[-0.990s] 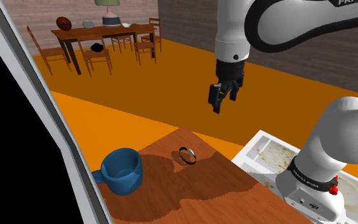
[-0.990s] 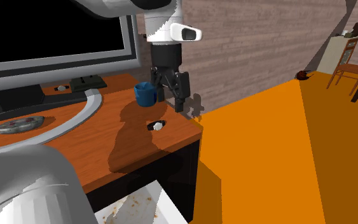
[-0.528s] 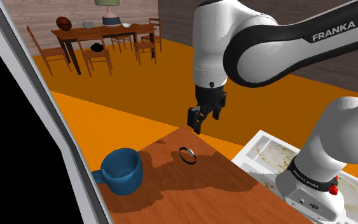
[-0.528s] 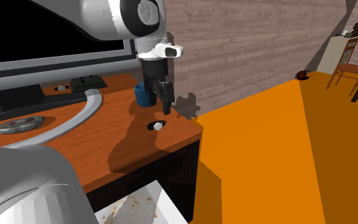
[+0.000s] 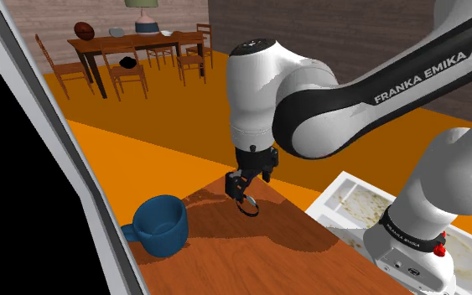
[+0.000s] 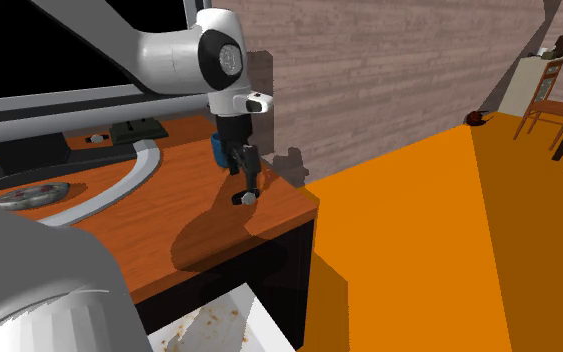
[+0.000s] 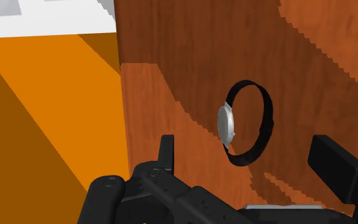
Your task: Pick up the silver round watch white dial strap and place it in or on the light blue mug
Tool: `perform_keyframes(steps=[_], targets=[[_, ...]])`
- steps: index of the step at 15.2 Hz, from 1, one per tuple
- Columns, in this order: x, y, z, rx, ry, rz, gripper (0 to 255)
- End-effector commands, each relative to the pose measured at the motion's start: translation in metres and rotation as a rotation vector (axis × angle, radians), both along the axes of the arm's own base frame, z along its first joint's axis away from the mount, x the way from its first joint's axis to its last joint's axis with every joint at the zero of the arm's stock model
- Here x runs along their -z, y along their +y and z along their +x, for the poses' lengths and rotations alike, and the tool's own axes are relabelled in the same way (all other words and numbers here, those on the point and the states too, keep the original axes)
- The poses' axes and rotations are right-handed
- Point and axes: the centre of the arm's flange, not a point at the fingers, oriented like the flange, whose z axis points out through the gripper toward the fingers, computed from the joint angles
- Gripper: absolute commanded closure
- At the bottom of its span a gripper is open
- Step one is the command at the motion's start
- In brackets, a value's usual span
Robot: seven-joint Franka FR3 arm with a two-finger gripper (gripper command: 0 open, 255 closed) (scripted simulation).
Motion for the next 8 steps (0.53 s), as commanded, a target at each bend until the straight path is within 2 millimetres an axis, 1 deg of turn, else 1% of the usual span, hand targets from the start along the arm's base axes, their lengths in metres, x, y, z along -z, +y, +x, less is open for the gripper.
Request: perform_keyframes(steps=[1, 5, 8], targets=[[0.010, 0.000, 0.000, 0.000, -0.001, 0.001, 0], [0.029, -0.002, 0.000, 0.000, -0.001, 0.001, 0], [0.029, -0.002, 0.000, 0.000, -0.001, 0.001, 0]])
